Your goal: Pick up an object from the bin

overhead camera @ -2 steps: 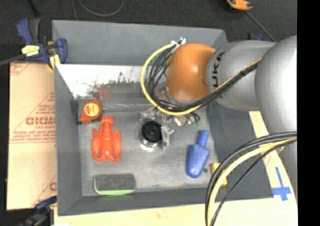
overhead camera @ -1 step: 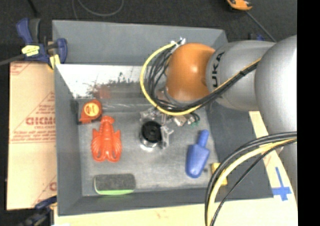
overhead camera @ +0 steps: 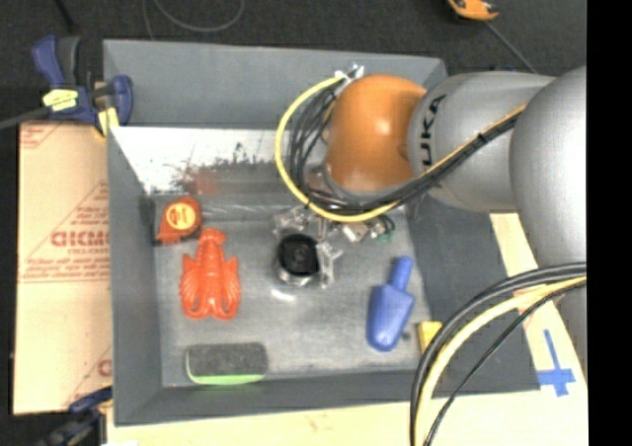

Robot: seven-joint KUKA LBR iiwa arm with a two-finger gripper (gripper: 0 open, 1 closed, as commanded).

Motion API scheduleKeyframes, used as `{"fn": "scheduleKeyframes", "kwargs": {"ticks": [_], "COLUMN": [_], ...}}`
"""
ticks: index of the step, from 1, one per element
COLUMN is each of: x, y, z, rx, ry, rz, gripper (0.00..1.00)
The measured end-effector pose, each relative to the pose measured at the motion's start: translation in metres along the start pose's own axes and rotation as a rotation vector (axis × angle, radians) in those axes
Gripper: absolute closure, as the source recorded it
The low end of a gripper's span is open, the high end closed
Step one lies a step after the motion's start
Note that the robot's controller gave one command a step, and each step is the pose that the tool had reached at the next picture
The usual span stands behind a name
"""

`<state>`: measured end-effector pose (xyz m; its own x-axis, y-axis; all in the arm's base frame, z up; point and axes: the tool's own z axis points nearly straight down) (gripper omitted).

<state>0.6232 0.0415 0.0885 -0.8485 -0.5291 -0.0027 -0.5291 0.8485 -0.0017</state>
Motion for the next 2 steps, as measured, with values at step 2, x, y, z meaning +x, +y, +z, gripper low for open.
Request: {"fn": "scheduleKeyframes", "kwargs": {"ticks": [2], "x": [-0.020], "y": [0.000], "z": [-0.026], "rx": [0.000], "ry": [0.000], "rz": [-0.035], "gripper": [1.00]}}
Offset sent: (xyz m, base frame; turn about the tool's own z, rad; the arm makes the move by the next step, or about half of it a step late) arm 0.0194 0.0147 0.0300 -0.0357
